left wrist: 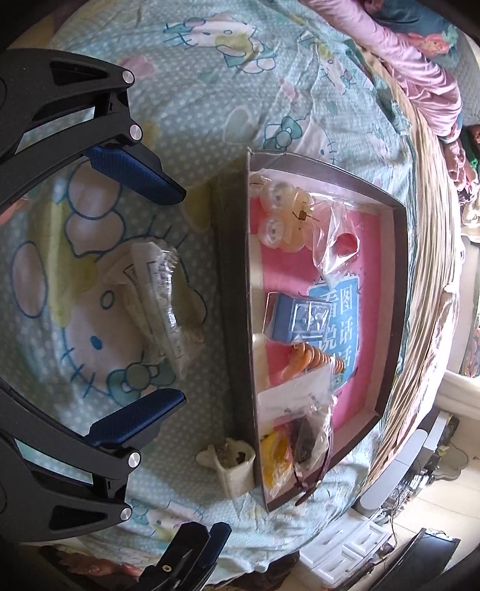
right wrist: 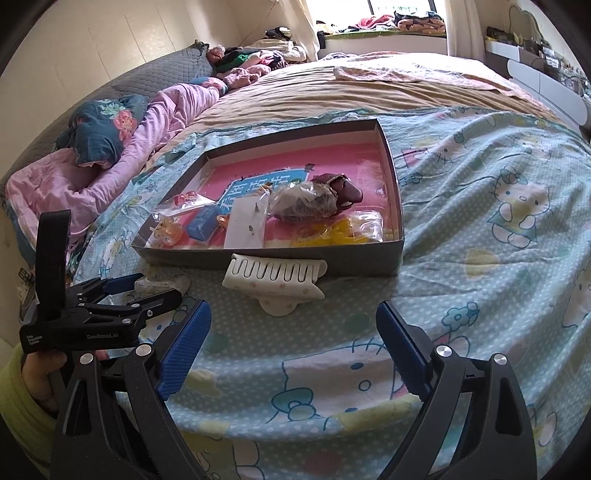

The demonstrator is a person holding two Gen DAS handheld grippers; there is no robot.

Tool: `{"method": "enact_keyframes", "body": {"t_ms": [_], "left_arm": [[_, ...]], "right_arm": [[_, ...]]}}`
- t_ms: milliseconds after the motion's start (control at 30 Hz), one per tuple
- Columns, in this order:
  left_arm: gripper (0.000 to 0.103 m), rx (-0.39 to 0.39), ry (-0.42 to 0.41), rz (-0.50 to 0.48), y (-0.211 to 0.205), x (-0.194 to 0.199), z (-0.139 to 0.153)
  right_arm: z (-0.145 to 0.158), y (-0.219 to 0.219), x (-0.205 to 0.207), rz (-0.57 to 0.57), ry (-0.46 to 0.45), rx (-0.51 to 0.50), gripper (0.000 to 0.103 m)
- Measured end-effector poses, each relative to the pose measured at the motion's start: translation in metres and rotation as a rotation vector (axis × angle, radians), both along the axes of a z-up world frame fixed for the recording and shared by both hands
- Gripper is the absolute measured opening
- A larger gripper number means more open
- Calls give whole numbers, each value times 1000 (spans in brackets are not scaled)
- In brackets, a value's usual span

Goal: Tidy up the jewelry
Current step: 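Grasp the clear wrapped plastic packet with the left tool while the right grasps the white claw hair clip, then carry the packet and claw clip into the tray while both tools open to release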

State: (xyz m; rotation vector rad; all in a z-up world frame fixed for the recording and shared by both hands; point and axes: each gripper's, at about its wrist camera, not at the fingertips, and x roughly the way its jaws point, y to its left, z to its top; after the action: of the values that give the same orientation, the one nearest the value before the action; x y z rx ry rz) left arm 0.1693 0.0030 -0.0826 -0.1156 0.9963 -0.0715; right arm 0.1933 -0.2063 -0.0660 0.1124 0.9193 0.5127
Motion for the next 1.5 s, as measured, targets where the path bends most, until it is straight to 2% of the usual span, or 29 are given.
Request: {"method": "enact_keyframes", "body": {"t_ms": [33, 67, 133, 200, 267, 600, 700, 833, 1267, 1500], "left_arm": [[93, 15, -4, 0, -1, 0, -1], [86, 28, -7, 0, -2, 0, -1], [73, 32, -15, -7, -1, 0, -1], [55, 37, -23, -9, 0, 1, 1], [53, 31, -24, -10, 3, 0, 3], [49, -3, -45, -33, 7, -9, 16], [49, -12, -64, -37, 7, -11, 24], [49, -19, -85, -34, 9, -12, 32], [49, -40, -146, -15, 15, -16, 55], [49, -53, -171, 6, 21, -13, 65]], "right_arm": [[-2, 1, 1, -1, 6, 3, 90], [-4, 2, 3, -3, 13, 8, 90], [-7, 5, 6, -3, 26, 17, 90], [-11, 7, 10, -8, 41, 29, 90], [-16, 12, 15, -13, 66, 42, 90], [-28, 37, 35, -55, 83, 42, 90], [-31, 40, 36, -50, 81, 29, 75], [-29, 39, 32, -33, 63, 22, 74], [14, 15, 9, -17, -34, 66, 74], [38, 8, 15, -28, -94, 90, 74]]}}
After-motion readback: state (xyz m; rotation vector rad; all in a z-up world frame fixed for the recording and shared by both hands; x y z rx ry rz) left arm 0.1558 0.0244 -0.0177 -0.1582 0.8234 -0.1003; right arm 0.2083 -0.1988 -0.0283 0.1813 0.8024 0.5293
